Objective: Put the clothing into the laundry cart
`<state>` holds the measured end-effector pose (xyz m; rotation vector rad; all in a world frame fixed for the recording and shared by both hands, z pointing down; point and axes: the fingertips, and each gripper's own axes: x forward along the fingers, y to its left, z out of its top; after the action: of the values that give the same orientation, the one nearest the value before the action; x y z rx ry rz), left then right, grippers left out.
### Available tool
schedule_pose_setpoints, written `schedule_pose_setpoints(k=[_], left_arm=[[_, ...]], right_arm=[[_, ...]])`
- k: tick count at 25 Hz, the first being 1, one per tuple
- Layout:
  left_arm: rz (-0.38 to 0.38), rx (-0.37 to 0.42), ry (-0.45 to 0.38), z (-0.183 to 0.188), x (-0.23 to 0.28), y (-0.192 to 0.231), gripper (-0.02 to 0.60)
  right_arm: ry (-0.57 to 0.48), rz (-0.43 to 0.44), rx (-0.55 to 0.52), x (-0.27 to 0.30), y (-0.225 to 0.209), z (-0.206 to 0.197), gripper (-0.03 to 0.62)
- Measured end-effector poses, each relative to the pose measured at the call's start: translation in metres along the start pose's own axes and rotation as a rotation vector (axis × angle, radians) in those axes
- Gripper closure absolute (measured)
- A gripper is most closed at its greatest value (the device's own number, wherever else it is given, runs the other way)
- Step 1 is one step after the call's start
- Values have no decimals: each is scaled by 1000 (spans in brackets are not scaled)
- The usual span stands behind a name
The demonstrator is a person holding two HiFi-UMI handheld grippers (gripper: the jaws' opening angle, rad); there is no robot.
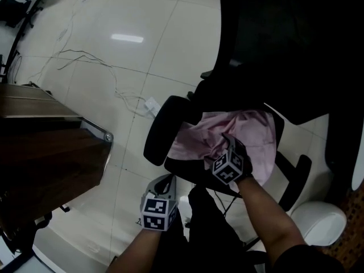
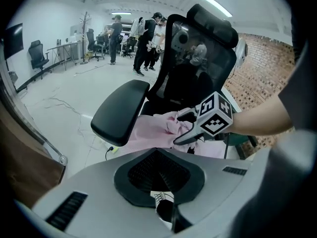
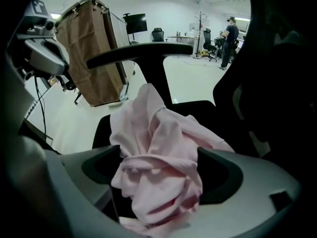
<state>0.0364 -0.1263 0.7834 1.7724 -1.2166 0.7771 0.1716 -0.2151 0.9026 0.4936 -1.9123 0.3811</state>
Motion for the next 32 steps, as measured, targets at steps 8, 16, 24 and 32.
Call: schedule_pose_setpoints(k=[8, 16, 24, 32], left_arm=[[-8, -55, 9, -17, 25, 2, 581], [-9, -76, 4, -16, 37, 5, 581], [9, -91, -6, -17, 26, 15, 581], [-3, -83, -52, -2, 11, 11, 581]], right_arm=[[55, 62, -70, 47, 4, -11, 69], [144, 43, -214, 74, 8, -20, 54], [99, 1, -129, 66, 0, -16, 388], [-89, 11, 237, 25, -16, 0, 453]])
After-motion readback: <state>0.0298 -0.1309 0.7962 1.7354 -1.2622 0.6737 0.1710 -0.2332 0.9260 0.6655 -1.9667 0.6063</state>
